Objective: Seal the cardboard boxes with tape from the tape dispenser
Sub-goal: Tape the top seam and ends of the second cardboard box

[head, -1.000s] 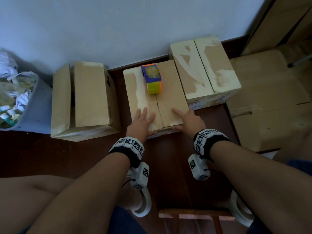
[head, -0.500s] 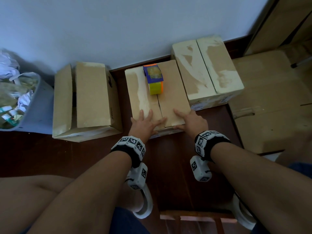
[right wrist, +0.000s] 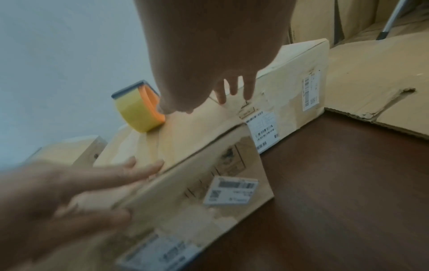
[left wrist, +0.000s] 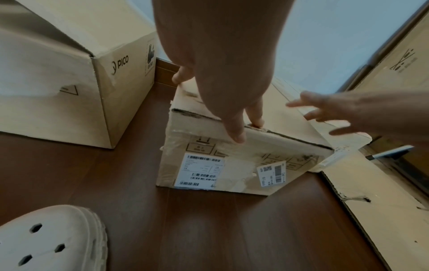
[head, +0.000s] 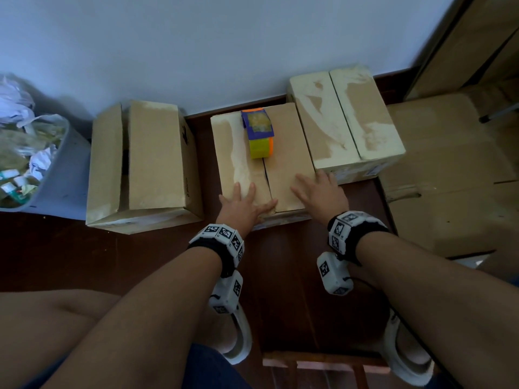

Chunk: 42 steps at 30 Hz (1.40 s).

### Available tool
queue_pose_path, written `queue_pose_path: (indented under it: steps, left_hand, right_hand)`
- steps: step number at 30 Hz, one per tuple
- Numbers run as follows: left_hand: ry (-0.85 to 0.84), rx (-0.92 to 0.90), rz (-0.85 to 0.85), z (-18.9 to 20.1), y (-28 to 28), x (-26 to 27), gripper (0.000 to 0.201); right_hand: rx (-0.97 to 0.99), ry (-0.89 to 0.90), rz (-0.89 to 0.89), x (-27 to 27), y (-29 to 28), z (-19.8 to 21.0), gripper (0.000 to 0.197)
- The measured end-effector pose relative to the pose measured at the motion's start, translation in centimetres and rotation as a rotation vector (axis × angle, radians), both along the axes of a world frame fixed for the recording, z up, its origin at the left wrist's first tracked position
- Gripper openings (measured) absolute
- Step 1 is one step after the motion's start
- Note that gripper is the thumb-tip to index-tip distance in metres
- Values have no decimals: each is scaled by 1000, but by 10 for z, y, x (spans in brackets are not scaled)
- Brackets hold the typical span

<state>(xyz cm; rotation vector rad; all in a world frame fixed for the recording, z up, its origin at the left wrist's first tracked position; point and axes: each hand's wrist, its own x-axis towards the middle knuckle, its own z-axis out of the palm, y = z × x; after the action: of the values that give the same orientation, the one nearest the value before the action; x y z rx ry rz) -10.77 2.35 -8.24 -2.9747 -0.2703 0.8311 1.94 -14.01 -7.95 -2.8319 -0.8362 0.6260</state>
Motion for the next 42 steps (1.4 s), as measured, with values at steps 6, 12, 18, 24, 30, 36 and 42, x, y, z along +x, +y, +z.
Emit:
queue_pose_path:
  steps: [6, 12, 18, 24, 30, 36, 42]
  left_hand:
    - [20, -35, 21, -1, 2, 3, 61]
    - [9, -17, 13, -2, 2, 2, 59]
    - [-40, 14, -13, -8, 2, -1, 63]
    - [-46, -6, 1, -6, 2, -2, 59]
    - [3, 4, 1, -5, 1, -1, 53]
    - [56, -45, 61, 0, 2, 3, 61]
    - [48, -74, 82, 12, 1, 3, 66]
  right_hand:
    - [243, -19, -322, 43, 33, 24, 33]
    - [445, 205, -364, 63, 97, 34, 38]
    - [494, 637, -446, 83, 146, 18, 41]
    - [515, 706, -456, 72, 149, 18, 72]
    - [472, 548, -389, 56, 144, 29, 59]
    - [527, 616, -420, 51, 130, 21, 71]
    - [544, 688, -423, 26, 111, 28, 52]
